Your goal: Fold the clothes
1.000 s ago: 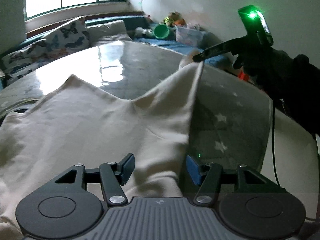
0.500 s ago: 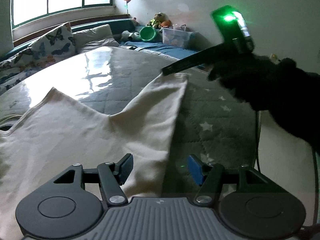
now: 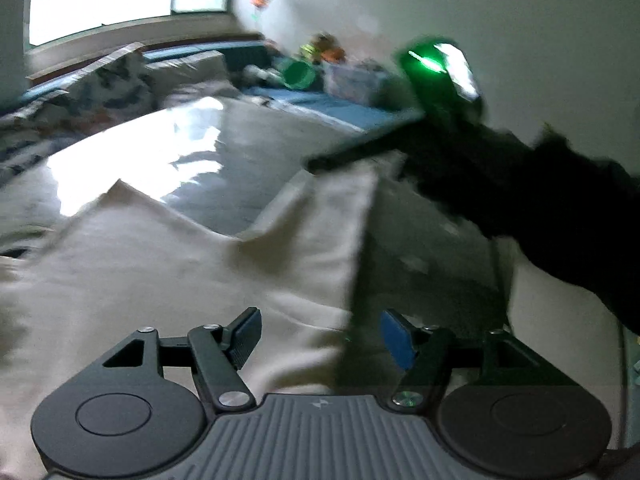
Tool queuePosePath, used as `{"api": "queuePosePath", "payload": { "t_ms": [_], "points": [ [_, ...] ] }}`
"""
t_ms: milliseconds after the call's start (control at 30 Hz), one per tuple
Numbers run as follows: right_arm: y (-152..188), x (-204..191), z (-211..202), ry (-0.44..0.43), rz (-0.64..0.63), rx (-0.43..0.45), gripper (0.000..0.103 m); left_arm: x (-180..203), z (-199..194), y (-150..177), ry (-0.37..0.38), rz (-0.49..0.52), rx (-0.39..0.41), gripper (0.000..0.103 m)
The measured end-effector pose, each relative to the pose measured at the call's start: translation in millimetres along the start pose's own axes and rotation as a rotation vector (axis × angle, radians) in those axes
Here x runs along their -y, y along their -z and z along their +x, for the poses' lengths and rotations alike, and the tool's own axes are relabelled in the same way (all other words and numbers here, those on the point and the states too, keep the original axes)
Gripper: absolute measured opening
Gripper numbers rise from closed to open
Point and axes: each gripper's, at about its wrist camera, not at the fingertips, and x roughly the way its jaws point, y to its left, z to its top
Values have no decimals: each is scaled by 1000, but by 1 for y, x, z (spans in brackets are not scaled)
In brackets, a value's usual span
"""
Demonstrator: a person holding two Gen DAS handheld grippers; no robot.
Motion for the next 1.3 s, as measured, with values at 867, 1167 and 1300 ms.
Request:
{"api": "queuePosePath", "payload": {
  "t_ms": [867,1167,1300],
  "points": [
    [20,-153,-36,-427,-241,-1,48,-219,-4,5,-529,-393,5,53],
    [26,-156,-34,-430,-256,-20,50,-209,-2,4,-476,-393,32,11],
    [27,-157,-34,-430,-256,-21,53,-181,-7,0,-472,-296,73,11]
  ]
}}
